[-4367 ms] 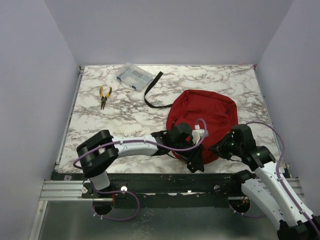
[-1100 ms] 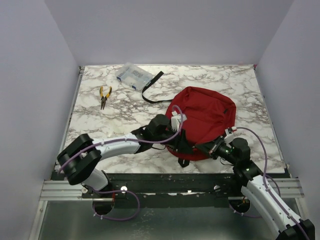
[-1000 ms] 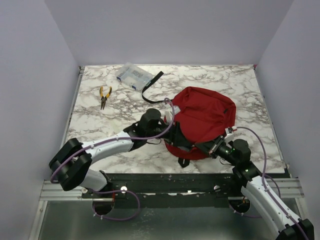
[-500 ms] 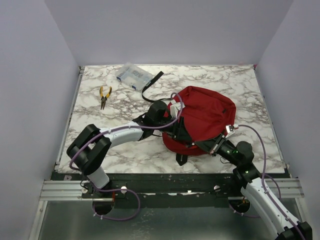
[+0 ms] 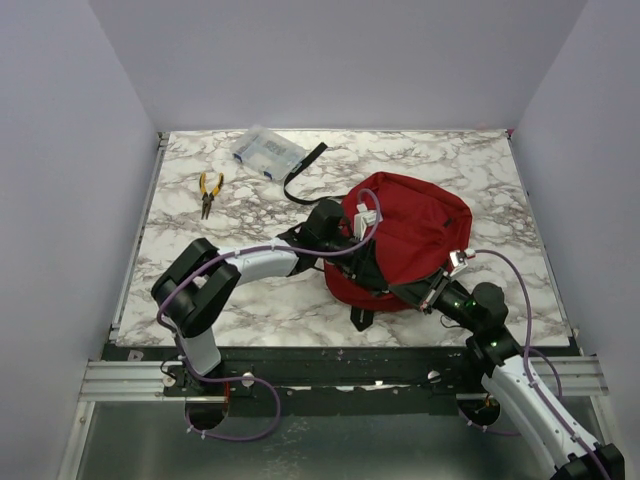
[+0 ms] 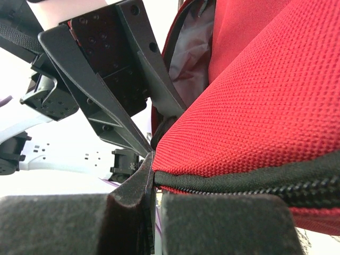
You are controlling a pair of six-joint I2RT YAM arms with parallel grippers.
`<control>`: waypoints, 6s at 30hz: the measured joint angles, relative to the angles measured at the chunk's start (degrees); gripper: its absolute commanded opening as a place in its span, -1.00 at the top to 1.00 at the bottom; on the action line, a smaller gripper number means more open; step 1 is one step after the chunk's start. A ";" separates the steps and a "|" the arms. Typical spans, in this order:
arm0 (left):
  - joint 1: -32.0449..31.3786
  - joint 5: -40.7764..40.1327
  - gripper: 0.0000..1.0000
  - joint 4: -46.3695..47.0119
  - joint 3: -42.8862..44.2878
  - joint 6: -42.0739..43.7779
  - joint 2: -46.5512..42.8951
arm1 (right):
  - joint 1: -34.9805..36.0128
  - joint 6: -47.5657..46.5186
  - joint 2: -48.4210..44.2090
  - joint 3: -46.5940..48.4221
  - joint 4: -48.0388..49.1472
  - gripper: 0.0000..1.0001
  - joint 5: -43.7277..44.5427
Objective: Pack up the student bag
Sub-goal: Zip the student bag at the center of the board.
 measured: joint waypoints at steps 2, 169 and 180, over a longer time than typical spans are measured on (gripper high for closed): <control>-0.04 0.68 0.24 0.76 -0.96 0.02 -0.35 | 0.00 0.00 0.11 0.00 -0.04 0.99 -0.15; -6.51 -15.26 1.00 -1.01 -8.96 -9.70 -8.87 | 0.28 13.18 10.99 30.77 -66.66 0.99 24.57; 11.04 -7.28 1.00 -4.11 -5.46 -5.33 -2.73 | 0.42 12.68 2.80 30.88 -66.05 0.99 31.85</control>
